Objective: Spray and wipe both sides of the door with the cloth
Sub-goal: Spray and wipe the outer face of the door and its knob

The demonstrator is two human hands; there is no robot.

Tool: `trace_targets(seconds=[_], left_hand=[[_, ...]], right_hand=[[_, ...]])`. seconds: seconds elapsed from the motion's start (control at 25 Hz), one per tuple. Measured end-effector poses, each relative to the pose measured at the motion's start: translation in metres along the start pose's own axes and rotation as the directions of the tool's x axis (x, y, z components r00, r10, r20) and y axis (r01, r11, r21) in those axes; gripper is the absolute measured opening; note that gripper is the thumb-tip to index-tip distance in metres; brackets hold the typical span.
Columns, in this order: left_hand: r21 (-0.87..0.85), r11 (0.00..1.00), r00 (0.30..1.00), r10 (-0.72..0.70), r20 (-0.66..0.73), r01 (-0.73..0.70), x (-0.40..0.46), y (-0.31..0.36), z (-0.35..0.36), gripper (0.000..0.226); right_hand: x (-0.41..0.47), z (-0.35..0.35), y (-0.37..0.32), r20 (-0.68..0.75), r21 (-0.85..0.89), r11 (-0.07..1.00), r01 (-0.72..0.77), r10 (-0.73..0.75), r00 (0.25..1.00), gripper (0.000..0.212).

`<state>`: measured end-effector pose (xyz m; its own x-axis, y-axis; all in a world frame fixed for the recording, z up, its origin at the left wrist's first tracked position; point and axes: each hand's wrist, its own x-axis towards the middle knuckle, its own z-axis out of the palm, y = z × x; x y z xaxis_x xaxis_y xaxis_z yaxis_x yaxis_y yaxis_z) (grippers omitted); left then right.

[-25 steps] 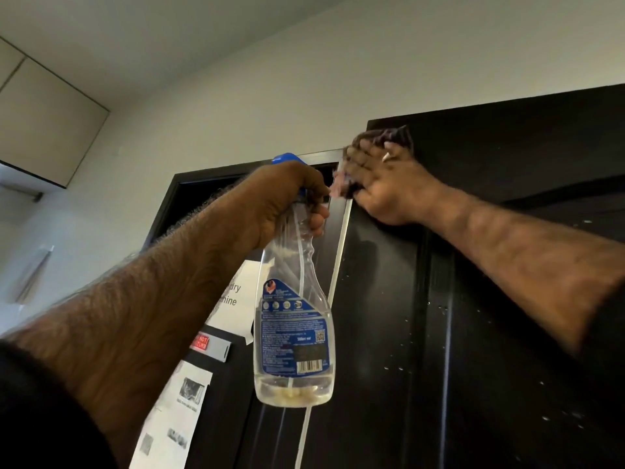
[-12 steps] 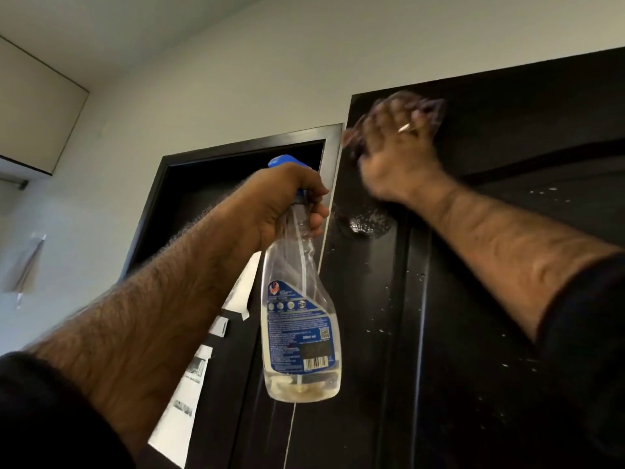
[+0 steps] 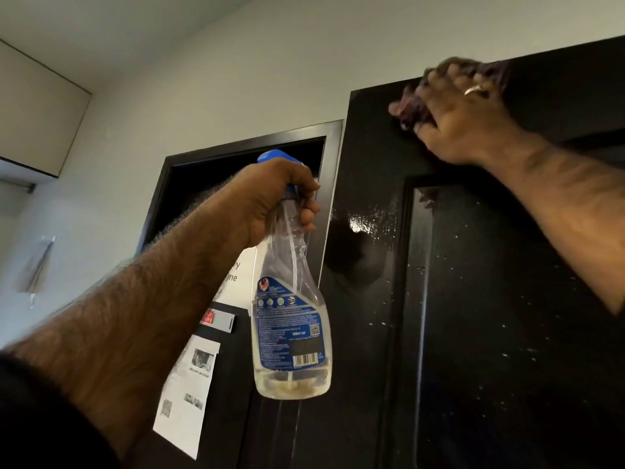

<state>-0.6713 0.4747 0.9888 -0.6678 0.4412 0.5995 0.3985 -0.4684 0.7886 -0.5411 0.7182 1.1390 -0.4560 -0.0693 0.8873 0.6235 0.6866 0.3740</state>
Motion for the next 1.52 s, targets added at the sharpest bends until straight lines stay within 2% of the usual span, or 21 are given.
trace_targets(seconds=[0.04, 0.08, 0.12, 0.16, 0.2, 0.24, 0.28, 0.32, 0.44, 0.56, 0.72, 0.92, 1.08, 1.12, 1.16, 1.24, 1.32, 1.36, 1.4, 1.48, 1.52], left_hand=[[-0.002, 1.000, 1.000, -0.003, 0.005, 0.003, 0.000, 0.000, 0.004, 0.007], [-0.006, 1.000, 1.000, -0.007, 0.008, 0.007, 0.000, 0.001, 0.008, 0.010], [-0.013, 1.000, 1.000, -0.015, 0.013, 0.015, 0.000, 0.001, 0.013, 0.014], [-0.025, 0.999, 1.000, -0.025, 0.017, 0.025, 0.000, 0.002, 0.018, 0.014], [-0.037, 0.999, 0.999, -0.032, 0.030, 0.033, 0.001, 0.003, 0.025, 0.011], [-0.043, 0.998, 0.998, -0.038, 0.049, 0.040, 0.002, 0.004, 0.036, 0.007], [-0.044, 0.998, 0.997, -0.042, 0.059, 0.044, 0.002, 0.004, 0.043, 0.004], [-0.038, 0.998, 0.996, -0.048, 0.079, 0.051, 0.003, 0.005, 0.055, 0.004], [-0.036, 0.996, 0.988, -0.075, 0.132, 0.080, 0.006, 0.005, 0.089, 0.009], [-0.041, 0.993, 0.968, -0.100, 0.229, 0.113, 0.003, 0.008, 0.128, 0.008], [-0.039, 0.991, 0.952, -0.115, 0.285, 0.131, -0.010, 0.019, 0.186, 0.013], [-0.075, 0.989, 0.924, -0.091, 0.372, 0.127, -0.042, 0.025, 0.266, 0.006], [-0.109, 0.982, 0.899, -0.095, 0.429, 0.155, -0.067, 0.025, 0.333, 0.006], [-0.111, 0.980, 0.890, -0.102, 0.444, 0.168, -0.074, 0.025, 0.352, 0.007], [-0.116, 0.977, 0.883, -0.107, 0.458, 0.178, -0.080, 0.025, 0.370, 0.009], [-0.125, 0.975, 0.871, -0.101, 0.481, 0.182, -0.094, 0.026, 0.401, 0.011], [-0.127, 0.977, 0.867, -0.087, 0.490, 0.170, -0.107, 0.028, 0.429, 0.012], [-0.126, 0.978, 0.865, -0.084, 0.495, 0.166, -0.113, 0.028, 0.439, 0.012], [-0.124, 0.979, 0.863, -0.079, 0.498, 0.161, -0.118, 0.030, 0.451, 0.012], [-0.117, 0.981, 0.861, -0.075, 0.504, 0.154, -0.128, 0.032, 0.471, 0.011], [-0.118, 0.982, 0.863, -0.072, 0.499, 0.150, -0.132, 0.034, 0.479, 0.010]], right_hand=[[-0.003, 0.000, -0.010, 0.014, 0.019, 0.992, -0.122, 0.122, 0.992, 0.078], [-0.012, 0.005, -0.029, 0.024, 0.014, 0.993, -0.121, 0.121, 0.992, 0.080], [-0.031, 0.011, -0.045, 0.022, 0.002, 1.000, 0.029, -0.029, 0.999, 0.083], [-0.055, 0.025, -0.058, 0.013, -0.012, 0.963, 0.269, -0.269, 0.963, 0.083], [-0.078, 0.035, -0.063, 0.040, -0.001, 0.880, 0.475, -0.474, 0.879, 0.080], [-0.094, 0.035, -0.055, 0.106, -0.005, 0.810, 0.586, -0.582, 0.806, 0.078], [-0.098, 0.028, -0.043, 0.158, -0.012, 0.788, 0.616, -0.606, 0.779, 0.077], [-0.096, 0.020, -0.023, 0.160, -0.018, 0.822, 0.569, -0.559, 0.814, 0.077], [-0.097, -0.001, 0.052, 0.098, -0.080, 0.958, 0.275, -0.267, 0.959, 0.077], [-0.133, -0.019, 0.133, 0.002, -0.114, 0.993, 0.035, -0.035, 0.999, 0.079], [-0.193, -0.046, 0.229, -0.020, -0.125, 0.970, -0.208, 0.207, 0.978, 0.078], [-0.272, -0.060, 0.314, -0.078, -0.083, 0.935, -0.346, 0.340, 0.937, 0.080], [-0.319, -0.052, 0.345, -0.153, -0.011, 0.845, -0.535, 0.528, 0.836, 0.076], [-0.335, -0.048, 0.346, -0.170, -0.017, 0.847, -0.531, 0.521, 0.837, 0.075], [-0.355, -0.045, 0.348, -0.166, -0.043, 0.882, -0.468, 0.456, 0.874, 0.074], [-0.400, -0.047, 0.364, -0.098, -0.104, 0.975, -0.196, 0.187, 0.978, 0.072], [-0.423, -0.058, 0.398, -0.033, -0.124, 0.992, 0.008, -0.012, 0.999, 0.070], [-0.418, -0.061, 0.409, -0.047, -0.134, 0.991, -0.003, -0.003, 0.999, 0.070], [-0.405, -0.062, 0.417, -0.085, -0.127, 0.988, -0.089, 0.078, 0.993, 0.070], [-0.366, -0.060, 0.412, -0.151, -0.065, 0.938, -0.341, 0.328, 0.932, 0.072], [-0.353, -0.059, 0.405, -0.156, -0.023, 0.912, -0.410, 0.402, 0.903, 0.073]])
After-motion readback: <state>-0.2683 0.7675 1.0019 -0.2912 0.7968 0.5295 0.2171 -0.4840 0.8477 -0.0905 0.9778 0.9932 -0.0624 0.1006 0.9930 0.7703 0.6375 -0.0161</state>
